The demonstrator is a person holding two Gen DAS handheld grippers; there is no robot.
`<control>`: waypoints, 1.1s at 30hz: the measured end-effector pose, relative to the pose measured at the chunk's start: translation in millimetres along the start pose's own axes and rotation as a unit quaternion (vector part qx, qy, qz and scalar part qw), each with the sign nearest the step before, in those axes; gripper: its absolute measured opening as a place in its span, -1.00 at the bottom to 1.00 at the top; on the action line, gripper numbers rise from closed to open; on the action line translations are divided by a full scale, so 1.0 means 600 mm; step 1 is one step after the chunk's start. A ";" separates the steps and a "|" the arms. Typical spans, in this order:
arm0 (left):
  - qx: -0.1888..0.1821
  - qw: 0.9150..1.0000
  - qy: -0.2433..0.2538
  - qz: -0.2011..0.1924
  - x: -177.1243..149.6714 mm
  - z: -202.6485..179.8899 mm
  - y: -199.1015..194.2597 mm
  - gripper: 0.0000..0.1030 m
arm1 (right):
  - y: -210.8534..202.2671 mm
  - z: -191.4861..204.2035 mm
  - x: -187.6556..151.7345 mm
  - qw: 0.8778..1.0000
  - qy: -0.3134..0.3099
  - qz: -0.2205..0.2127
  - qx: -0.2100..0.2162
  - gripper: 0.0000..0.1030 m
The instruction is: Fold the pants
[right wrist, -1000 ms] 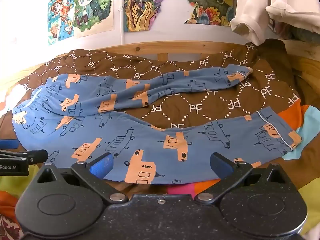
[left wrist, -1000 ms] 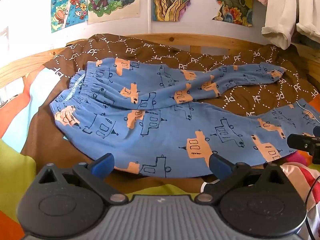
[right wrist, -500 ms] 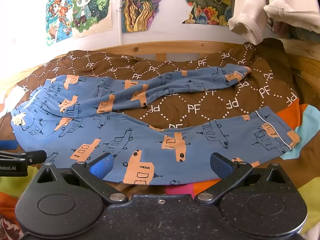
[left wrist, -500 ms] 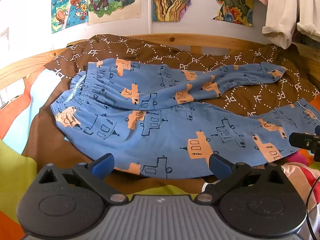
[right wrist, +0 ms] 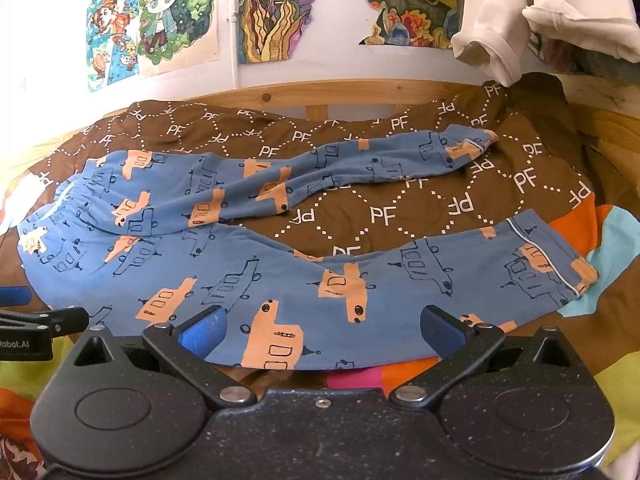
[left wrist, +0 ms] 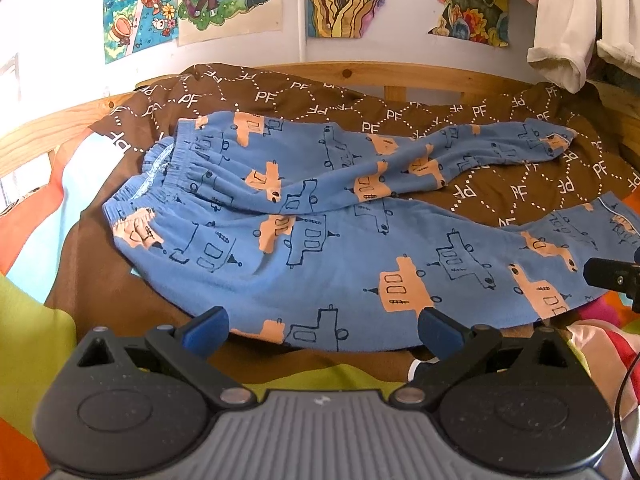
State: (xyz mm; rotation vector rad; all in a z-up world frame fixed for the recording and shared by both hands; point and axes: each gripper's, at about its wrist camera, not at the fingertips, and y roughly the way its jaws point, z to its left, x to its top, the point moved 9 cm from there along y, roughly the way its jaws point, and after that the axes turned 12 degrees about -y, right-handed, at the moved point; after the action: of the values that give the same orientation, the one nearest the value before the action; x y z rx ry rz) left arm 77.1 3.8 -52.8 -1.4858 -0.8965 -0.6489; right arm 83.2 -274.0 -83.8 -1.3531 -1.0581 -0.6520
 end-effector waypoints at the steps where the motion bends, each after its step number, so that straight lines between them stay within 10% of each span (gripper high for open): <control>1: 0.001 1.000 0.000 0.001 0.000 -0.001 0.001 1.00 | 0.000 0.000 -0.001 1.000 0.000 0.000 0.000 0.99; 33: 0.002 1.000 -0.005 0.011 -0.003 0.001 0.005 1.00 | 0.003 0.000 -0.004 1.000 -0.003 0.001 0.000 0.99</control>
State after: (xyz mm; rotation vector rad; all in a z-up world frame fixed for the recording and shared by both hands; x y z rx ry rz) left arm 78.4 4.0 -56.2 -1.4938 -0.8882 -0.6241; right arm 84.1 -274.0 -86.6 -1.3568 -1.0602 -0.6469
